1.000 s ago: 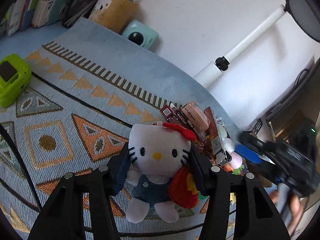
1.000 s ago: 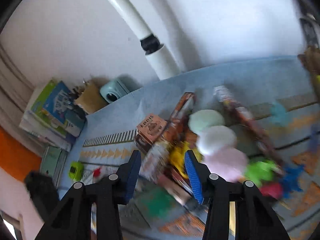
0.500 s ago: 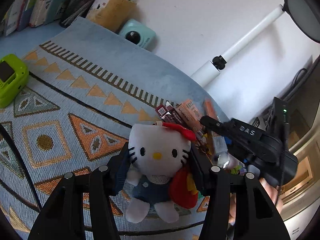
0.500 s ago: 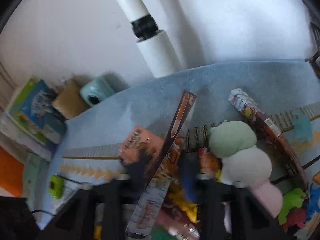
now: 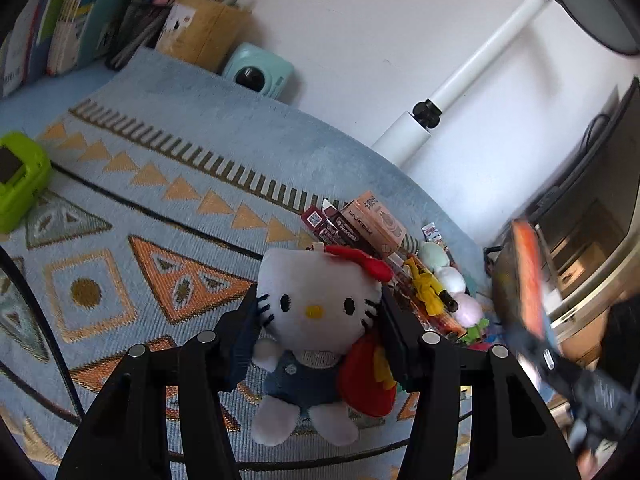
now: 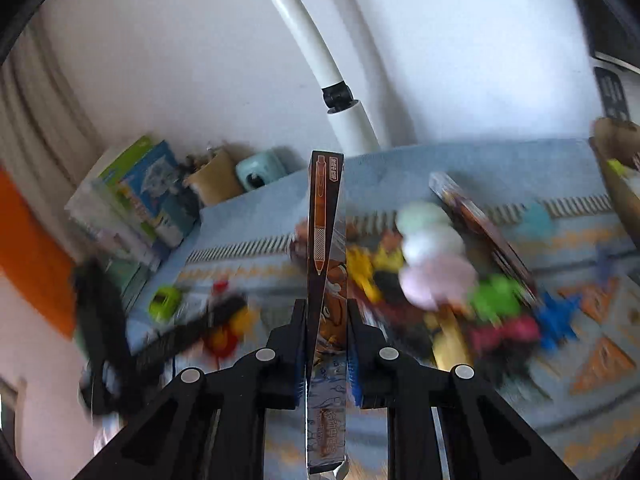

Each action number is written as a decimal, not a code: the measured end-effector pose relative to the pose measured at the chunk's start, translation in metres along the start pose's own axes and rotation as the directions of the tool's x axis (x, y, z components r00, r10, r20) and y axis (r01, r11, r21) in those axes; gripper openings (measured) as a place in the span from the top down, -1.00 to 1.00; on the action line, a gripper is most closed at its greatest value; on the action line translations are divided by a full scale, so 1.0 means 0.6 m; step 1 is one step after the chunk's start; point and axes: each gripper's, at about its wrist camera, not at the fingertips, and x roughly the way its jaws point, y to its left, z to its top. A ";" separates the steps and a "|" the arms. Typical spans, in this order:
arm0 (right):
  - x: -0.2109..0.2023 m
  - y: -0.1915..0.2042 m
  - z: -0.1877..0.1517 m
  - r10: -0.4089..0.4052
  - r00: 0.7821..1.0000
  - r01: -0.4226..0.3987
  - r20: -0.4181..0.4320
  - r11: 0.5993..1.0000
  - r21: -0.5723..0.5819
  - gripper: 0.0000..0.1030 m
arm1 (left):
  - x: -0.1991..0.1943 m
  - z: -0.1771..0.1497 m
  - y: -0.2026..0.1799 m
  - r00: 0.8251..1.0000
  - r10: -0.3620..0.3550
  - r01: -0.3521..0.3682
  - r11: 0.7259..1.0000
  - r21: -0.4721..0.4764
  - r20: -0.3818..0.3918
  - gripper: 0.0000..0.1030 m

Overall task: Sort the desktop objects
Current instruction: 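Carry the Hello Kitty plush and snack stick to the gold bowl and release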

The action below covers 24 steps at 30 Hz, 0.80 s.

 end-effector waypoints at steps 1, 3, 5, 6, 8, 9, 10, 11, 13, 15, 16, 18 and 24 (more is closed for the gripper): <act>-0.020 -0.009 -0.018 0.019 1.000 -0.019 0.012 1.000 -0.010 0.68 | -0.003 -0.001 -0.008 1.000 0.018 -0.018 0.999 0.028 0.012 -0.01; -0.060 -0.031 -0.062 -0.009 0.999 0.010 0.031 0.999 -0.033 0.68 | -0.004 -0.004 -0.019 0.999 0.033 -0.035 0.997 0.069 0.025 -0.01; -0.089 -0.053 -0.096 -0.065 0.997 0.066 0.031 0.997 -0.038 0.68 | -0.004 -0.007 -0.028 0.999 0.045 -0.048 0.994 0.099 0.030 -0.01; -0.107 -0.068 -0.113 -0.095 0.995 0.096 0.028 0.995 -0.030 0.68 | -0.004 -0.011 -0.035 0.997 0.066 -0.070 0.989 0.128 0.038 -0.01; -0.132 -0.095 -0.132 -0.137 0.990 0.138 0.020 0.990 -0.006 0.68 | -0.002 -0.016 -0.048 0.992 0.114 -0.122 0.976 0.180 0.056 -0.01; -0.148 -0.111 -0.140 -0.166 0.986 0.166 0.016 0.986 0.009 0.68 | -0.003 -0.018 -0.055 0.993 0.106 -0.116 0.973 0.202 0.060 -0.01; -0.163 -0.127 -0.145 -0.189 0.982 0.189 0.023 0.982 0.027 0.68 | -0.005 -0.020 -0.058 0.993 0.100 -0.112 0.971 0.213 0.065 -0.01; -0.172 -0.136 -0.147 -0.197 0.980 0.196 0.029 0.980 0.041 0.68 | -0.007 -0.021 -0.063 0.992 0.102 -0.116 0.968 0.223 0.076 -0.01; -0.203 -0.165 -0.144 -0.207 0.977 0.200 0.057 0.974 0.103 0.68 | -0.009 -0.025 -0.073 0.990 0.114 -0.133 0.961 0.244 0.088 -0.01; -0.230 -0.186 -0.139 -0.209 0.974 0.194 0.089 0.970 0.148 0.68 | -0.013 -0.027 -0.093 0.985 0.137 -0.162 0.947 0.278 0.105 -0.01; -0.242 -0.193 -0.137 -0.212 0.972 0.195 0.102 0.968 0.157 0.68 | -0.016 -0.028 -0.104 0.984 0.139 -0.166 0.942 0.292 0.112 -0.01; -0.270 -0.199 -0.126 -0.237 0.961 0.215 0.140 0.964 0.157 0.68 | -0.030 -0.031 -0.138 0.979 0.147 -0.186 0.925 0.332 0.140 -0.01; -0.354 -0.217 -0.090 -0.319 0.920 0.288 0.229 0.945 0.156 0.68 | -0.067 -0.035 -0.283 0.981 0.053 -0.137 0.869 0.476 0.186 -0.01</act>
